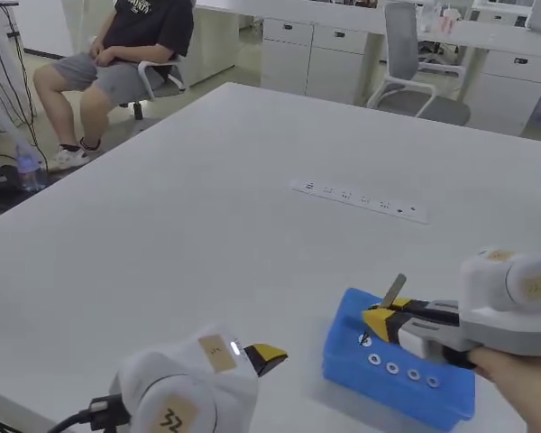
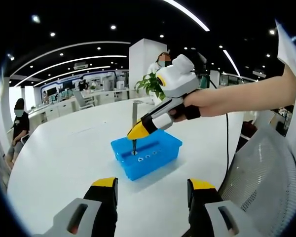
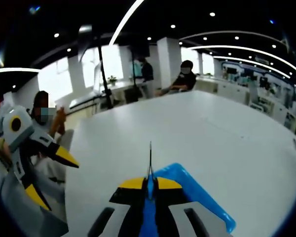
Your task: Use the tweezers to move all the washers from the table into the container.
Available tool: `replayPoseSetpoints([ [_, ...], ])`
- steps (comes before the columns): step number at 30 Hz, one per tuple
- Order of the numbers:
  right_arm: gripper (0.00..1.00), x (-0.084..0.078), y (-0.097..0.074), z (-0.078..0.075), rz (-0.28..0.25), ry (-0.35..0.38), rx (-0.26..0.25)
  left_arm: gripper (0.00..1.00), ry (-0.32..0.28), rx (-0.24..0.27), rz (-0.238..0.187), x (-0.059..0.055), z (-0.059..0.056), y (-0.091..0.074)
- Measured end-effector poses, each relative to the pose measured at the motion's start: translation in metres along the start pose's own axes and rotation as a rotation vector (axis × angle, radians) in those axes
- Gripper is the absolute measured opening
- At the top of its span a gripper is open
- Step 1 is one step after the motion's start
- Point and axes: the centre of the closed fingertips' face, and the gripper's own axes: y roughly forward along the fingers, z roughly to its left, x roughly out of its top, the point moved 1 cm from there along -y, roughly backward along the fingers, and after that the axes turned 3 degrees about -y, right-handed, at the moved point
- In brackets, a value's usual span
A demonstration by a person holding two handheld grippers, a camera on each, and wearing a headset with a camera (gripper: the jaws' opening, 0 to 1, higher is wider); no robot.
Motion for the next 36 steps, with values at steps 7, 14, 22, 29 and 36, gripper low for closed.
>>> replayPoseSetpoints([
  [7,0.04,-0.012,0.013,-0.007,0.004,0.045,0.000,0.56,-0.002,-0.001,0.002,-0.001,0.000,0.000],
  [14,0.04,-0.017,0.023,-0.015,0.007,0.071,-0.005,0.56,-0.002,-0.003,0.009,-0.002,0.000,0.000],
  [22,0.04,-0.022,0.027,-0.010,0.030,0.042,0.018,0.58,-0.020,-0.010,-0.016,0.002,-0.002,0.000],
  [29,0.04,-0.026,0.026,-0.007,0.038,0.026,0.020,0.58,-0.075,-0.013,-0.083,0.014,-0.002,-0.004],
  [36,0.04,-0.027,0.025,-0.007,0.038,0.016,0.040,0.62,-0.160,-0.043,-0.174,0.032,-0.006,-0.008],
])
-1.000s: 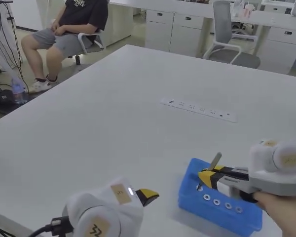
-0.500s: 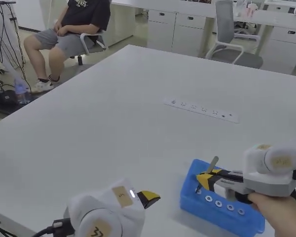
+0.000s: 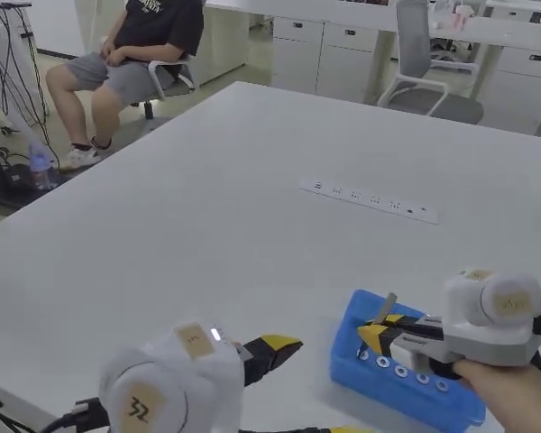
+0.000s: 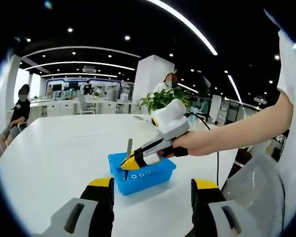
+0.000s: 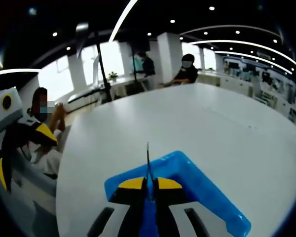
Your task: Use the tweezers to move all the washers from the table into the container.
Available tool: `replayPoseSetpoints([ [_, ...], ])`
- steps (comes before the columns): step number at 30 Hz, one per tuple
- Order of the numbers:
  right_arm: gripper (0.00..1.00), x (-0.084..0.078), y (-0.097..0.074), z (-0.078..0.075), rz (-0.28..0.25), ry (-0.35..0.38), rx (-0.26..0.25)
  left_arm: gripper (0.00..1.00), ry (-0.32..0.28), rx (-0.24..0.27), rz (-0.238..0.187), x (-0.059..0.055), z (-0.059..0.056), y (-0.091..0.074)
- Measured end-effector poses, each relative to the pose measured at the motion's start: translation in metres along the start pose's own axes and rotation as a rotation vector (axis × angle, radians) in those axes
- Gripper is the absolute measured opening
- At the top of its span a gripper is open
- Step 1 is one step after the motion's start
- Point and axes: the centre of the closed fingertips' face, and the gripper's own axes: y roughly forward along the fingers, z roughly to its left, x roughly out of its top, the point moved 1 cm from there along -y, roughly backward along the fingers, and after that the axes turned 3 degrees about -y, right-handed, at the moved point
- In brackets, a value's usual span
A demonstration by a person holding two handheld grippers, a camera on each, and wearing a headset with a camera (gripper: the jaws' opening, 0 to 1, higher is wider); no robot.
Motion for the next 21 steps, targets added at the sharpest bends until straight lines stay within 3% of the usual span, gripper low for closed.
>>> replayPoseSetpoints([
  [5,0.04,0.007,-0.008,0.003,-0.007,-0.045,-0.008,0.58,-0.052,0.002,-0.009,0.001,0.008,-0.002],
  [13,0.04,0.021,-0.036,0.019,-0.003,-0.168,0.012,0.48,-0.164,-0.059,-0.057,0.012,0.010,-0.008],
  [16,0.04,0.024,-0.050,0.030,-0.009,-0.198,0.019,0.40,-0.129,-0.081,-0.032,0.013,0.011,-0.009],
  [21,0.04,0.029,-0.070,0.048,-0.031,-0.204,0.046,0.33,-0.094,-0.124,-0.032,0.023,0.007,-0.011],
])
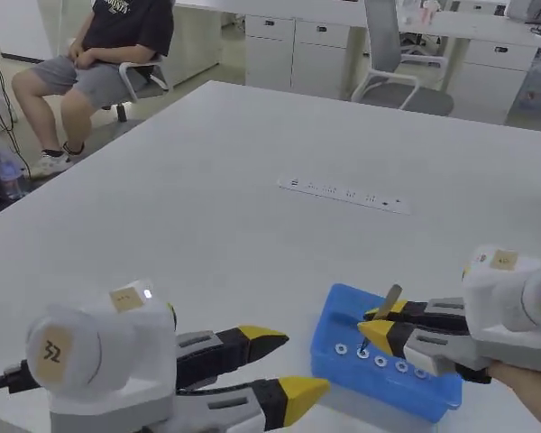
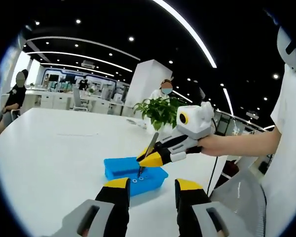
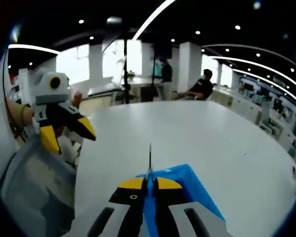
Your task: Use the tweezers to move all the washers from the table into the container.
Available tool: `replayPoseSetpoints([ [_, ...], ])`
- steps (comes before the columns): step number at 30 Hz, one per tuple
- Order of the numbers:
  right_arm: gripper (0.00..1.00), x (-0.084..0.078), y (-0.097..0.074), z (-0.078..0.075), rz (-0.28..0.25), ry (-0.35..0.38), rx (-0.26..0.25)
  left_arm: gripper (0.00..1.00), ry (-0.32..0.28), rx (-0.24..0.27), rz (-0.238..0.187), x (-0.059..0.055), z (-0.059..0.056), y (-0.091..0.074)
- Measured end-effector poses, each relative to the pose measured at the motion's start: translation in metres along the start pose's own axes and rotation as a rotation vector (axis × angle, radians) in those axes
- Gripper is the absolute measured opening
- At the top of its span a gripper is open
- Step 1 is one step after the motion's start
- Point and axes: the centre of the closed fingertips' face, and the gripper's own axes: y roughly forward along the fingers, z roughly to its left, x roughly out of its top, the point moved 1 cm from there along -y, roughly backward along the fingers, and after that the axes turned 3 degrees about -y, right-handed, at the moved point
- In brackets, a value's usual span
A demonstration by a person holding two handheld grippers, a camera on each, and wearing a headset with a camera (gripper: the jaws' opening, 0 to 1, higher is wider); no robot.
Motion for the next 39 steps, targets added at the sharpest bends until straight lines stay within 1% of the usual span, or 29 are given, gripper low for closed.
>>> replayPoseSetpoints([
  [3,0.04,0.000,-0.007,0.011,-0.011,0.025,0.025,0.29,0.015,-0.021,-0.003,0.006,-0.003,0.002],
  [4,0.04,-0.003,-0.009,0.018,-0.005,0.033,0.049,0.28,0.030,-0.032,0.000,0.008,-0.005,0.004],
  [5,0.04,-0.006,-0.011,0.023,0.009,0.040,0.068,0.26,0.045,-0.042,0.005,0.009,-0.006,0.005],
  [6,0.04,-0.011,-0.012,0.030,0.027,0.035,0.090,0.24,0.075,-0.056,0.016,0.009,-0.008,0.006],
  [7,0.04,-0.017,-0.013,0.035,0.051,0.025,0.108,0.21,0.102,-0.067,0.026,0.008,-0.010,0.007],
  [8,0.04,-0.023,-0.014,0.041,0.078,-0.001,0.117,0.19,0.128,-0.086,0.042,0.007,-0.013,0.009],
  [10,0.04,-0.032,-0.016,0.048,0.118,-0.027,0.133,0.15,0.139,-0.123,0.057,0.006,-0.020,0.012],
  [12,0.04,-0.040,-0.017,0.056,0.152,-0.051,0.157,0.14,0.139,-0.165,0.073,0.004,-0.027,0.016],
  [13,0.04,-0.045,-0.018,0.061,0.178,-0.064,0.184,0.15,0.138,-0.188,0.086,0.002,-0.031,0.017],
  [14,0.04,-0.048,-0.019,0.065,0.192,-0.076,0.197,0.15,0.156,-0.242,0.107,-0.001,-0.039,0.018],
  [16,0.04,-0.055,-0.019,0.073,0.234,-0.137,0.234,0.15,0.201,-0.289,0.186,-0.013,-0.048,0.020],
  [17,0.04,-0.057,-0.019,0.076,0.252,-0.164,0.246,0.15,0.213,-0.307,0.205,-0.016,-0.052,0.021],
  [18,0.04,-0.060,-0.019,0.080,0.269,-0.193,0.262,0.15,0.227,-0.325,0.235,-0.022,-0.057,0.024],
  [19,0.04,-0.063,-0.018,0.086,0.283,-0.227,0.290,0.14,0.239,-0.317,0.246,-0.023,-0.057,0.026],
  [20,0.04,-0.065,-0.018,0.093,0.292,-0.238,0.319,0.14,0.251,-0.325,0.248,-0.025,-0.059,0.029],
  [21,0.04,-0.066,-0.018,0.098,0.292,-0.240,0.341,0.14,0.248,-0.333,0.258,-0.026,-0.060,0.030],
  [22,0.04,-0.066,-0.017,0.103,0.296,-0.263,0.351,0.13,0.252,-0.338,0.268,-0.028,-0.062,0.031],
  [23,0.04,-0.067,-0.016,0.105,0.298,-0.286,0.351,0.12,0.274,-0.343,0.283,-0.030,-0.063,0.032],
  [25,0.04,-0.069,-0.016,0.109,0.314,-0.295,0.354,0.10,0.294,-0.360,0.311,-0.034,-0.066,0.033],
  [27,0.04,-0.070,-0.016,0.109,0.318,-0.304,0.352,0.10,0.313,-0.379,0.335,-0.038,-0.070,0.034],
  [28,0.04,-0.070,-0.016,0.108,0.322,-0.307,0.349,0.10,0.323,-0.386,0.353,-0.041,-0.071,0.034],
  [30,0.04,-0.071,-0.017,0.106,0.332,-0.329,0.344,0.08,0.330,-0.384,0.359,-0.042,-0.071,0.036],
  [32,0.04,-0.072,-0.017,0.105,0.338,-0.332,0.343,0.05,0.324,-0.395,0.362,-0.043,-0.073,0.038],
  [34,0.04,-0.072,-0.018,0.104,0.340,-0.336,0.337,0.00,0.348,-0.402,0.381,-0.045,-0.073,0.040],
  [35,0.04,-0.072,-0.018,0.103,0.340,-0.336,0.334,0.00,0.368,-0.396,0.397,-0.047,-0.072,0.040],
  [36,0.04,-0.073,-0.018,0.102,0.345,-0.337,0.332,0.00,0.387,-0.397,0.404,-0.049,-0.071,0.041],
  [38,0.04,-0.075,-0.019,0.102,0.354,-0.341,0.331,0.00,0.385,-0.409,0.419,-0.050,-0.072,0.043],
  [39,0.04,-0.077,-0.019,0.102,0.360,-0.340,0.330,0.00,0.391,-0.404,0.425,-0.050,-0.070,0.044],
])
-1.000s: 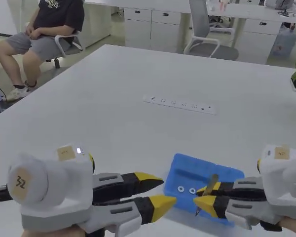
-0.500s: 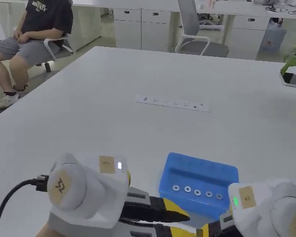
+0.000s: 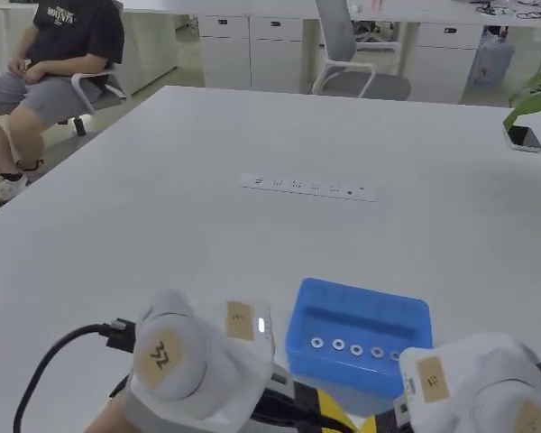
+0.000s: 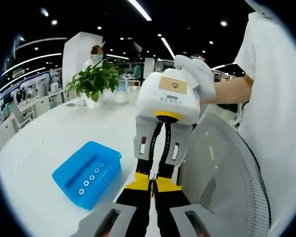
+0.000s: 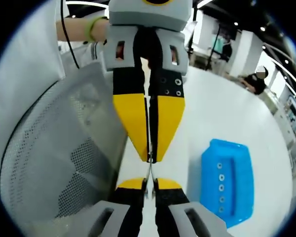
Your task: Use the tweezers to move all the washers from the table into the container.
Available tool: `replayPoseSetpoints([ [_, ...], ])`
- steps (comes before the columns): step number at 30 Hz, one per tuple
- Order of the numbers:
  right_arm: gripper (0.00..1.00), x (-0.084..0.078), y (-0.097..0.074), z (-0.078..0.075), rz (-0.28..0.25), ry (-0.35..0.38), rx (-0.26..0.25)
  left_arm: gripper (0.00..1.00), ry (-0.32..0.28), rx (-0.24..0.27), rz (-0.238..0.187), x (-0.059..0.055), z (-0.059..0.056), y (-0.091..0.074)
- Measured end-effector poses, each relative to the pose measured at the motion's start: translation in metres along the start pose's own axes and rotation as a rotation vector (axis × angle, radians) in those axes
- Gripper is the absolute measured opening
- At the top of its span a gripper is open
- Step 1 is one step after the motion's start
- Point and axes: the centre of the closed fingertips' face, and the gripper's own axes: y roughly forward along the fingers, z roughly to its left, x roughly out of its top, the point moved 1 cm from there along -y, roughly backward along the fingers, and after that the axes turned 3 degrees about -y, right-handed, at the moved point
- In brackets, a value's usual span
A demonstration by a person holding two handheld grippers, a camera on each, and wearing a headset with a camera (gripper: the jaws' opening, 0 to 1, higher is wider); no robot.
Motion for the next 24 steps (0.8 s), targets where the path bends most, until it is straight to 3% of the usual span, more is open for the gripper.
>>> replayPoseSetpoints([
  [6,0.04,-0.011,0.004,0.000,0.000,0.043,-0.019,0.00,0.021,-0.009,0.066,-0.011,0.006,0.003],
  [15,0.05,-0.026,0.015,-0.001,0.001,0.075,-0.065,0.00,0.084,-0.015,0.218,-0.041,0.013,0.010],
  [16,0.05,-0.027,0.017,-0.002,-0.004,0.083,-0.075,0.00,0.086,-0.012,0.242,-0.045,0.014,0.010],
  [21,0.08,-0.026,0.020,-0.004,-0.048,0.138,-0.115,0.00,0.081,-0.018,0.276,-0.054,0.020,0.009],
  [24,0.20,-0.024,0.018,-0.004,-0.090,0.181,-0.138,0.00,0.080,-0.025,0.301,-0.059,0.024,0.008],
])
